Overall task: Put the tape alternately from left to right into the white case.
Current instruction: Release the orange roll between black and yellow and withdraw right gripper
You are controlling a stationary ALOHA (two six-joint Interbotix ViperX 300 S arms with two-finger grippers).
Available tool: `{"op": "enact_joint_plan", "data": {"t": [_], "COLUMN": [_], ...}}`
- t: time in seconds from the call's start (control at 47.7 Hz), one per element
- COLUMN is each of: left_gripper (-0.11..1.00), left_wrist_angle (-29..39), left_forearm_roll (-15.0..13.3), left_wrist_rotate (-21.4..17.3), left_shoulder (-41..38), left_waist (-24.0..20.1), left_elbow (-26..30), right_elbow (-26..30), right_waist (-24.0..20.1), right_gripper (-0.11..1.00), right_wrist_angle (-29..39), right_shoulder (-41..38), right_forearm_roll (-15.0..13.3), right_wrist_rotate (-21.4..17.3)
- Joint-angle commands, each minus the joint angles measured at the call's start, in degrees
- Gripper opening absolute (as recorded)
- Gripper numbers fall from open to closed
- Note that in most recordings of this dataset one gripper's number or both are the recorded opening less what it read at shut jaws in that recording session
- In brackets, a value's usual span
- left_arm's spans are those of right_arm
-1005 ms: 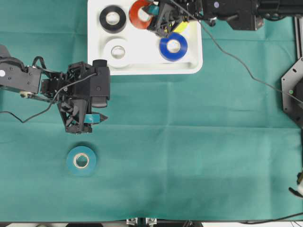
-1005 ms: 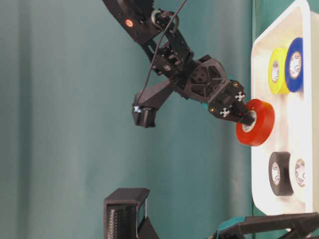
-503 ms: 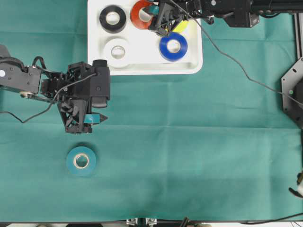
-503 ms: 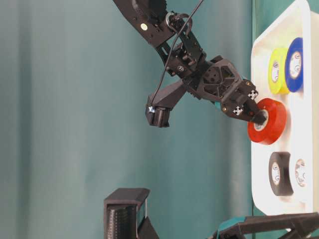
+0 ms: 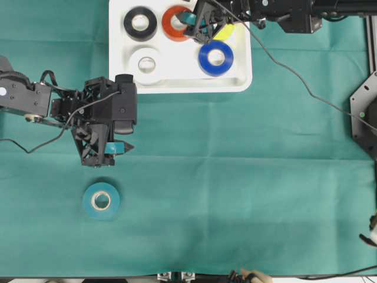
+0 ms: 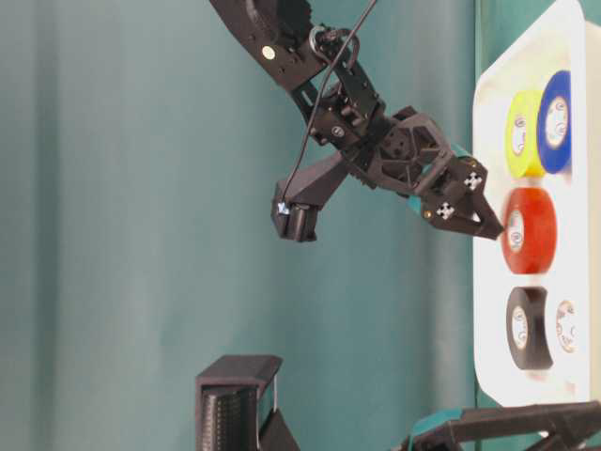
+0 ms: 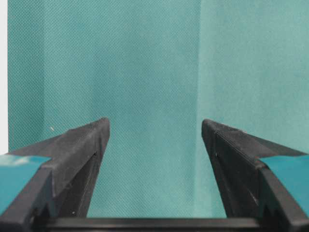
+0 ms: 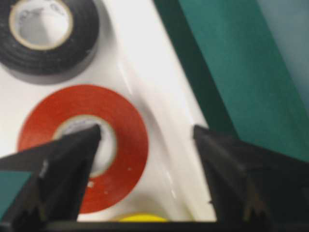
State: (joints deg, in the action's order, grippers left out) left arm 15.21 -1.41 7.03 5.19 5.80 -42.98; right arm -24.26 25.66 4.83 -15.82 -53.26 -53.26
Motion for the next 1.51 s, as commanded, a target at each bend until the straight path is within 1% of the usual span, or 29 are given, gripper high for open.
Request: {"op": "enact_joint_plan", "data": {"t": [0.0, 0.042, 0.084, 0.314, 0.607, 0.964, 1.487], "left_gripper": [0.92, 0.92, 0.92, 0.92, 0.92, 0.92, 0.92], "left_wrist_angle": [-0.35, -0.35, -0.35, -0.35, -0.35, -0.44, -0.35], "left_forearm_roll": [0.00, 0.00, 0.00, 0.00, 0.00, 0.00, 0.00], "left_wrist_rotate": [0.09, 0.09, 0.09, 0.09, 0.09, -0.09, 0.09], "left_shoulder": [0.70, 0.79, 0.70, 0.70, 0.70, 0.70, 0.70], "left_waist": [0.18, 0.18, 0.18, 0.18, 0.18, 0.18, 0.18], "left_elbow": [0.62, 0.62, 0.62, 0.53, 0.62, 0.88, 0.70], "right_elbow": [1.23, 1.23, 1.23, 0.88, -1.93, -7.47, -12.30], "right_waist": [0.18, 0.09, 0.18, 0.00, -2.29, -8.96, -19.25], "right_gripper": [0.83, 0.78, 0.75, 0.76, 0.75, 0.75, 0.74], "right_wrist_angle": [0.09, 0.09, 0.00, 0.00, -0.26, -0.62, -0.35], "right_shoulder": [1.41, 1.58, 1.67, 2.72, 6.33, 12.48, 17.93], "right_forearm_roll": [-0.18, -0.18, -0.18, -0.18, -0.18, -0.18, -0.18], "right_wrist_rotate": [0.00, 0.00, 0.00, -0.09, -0.18, -0.26, -0.35]}}
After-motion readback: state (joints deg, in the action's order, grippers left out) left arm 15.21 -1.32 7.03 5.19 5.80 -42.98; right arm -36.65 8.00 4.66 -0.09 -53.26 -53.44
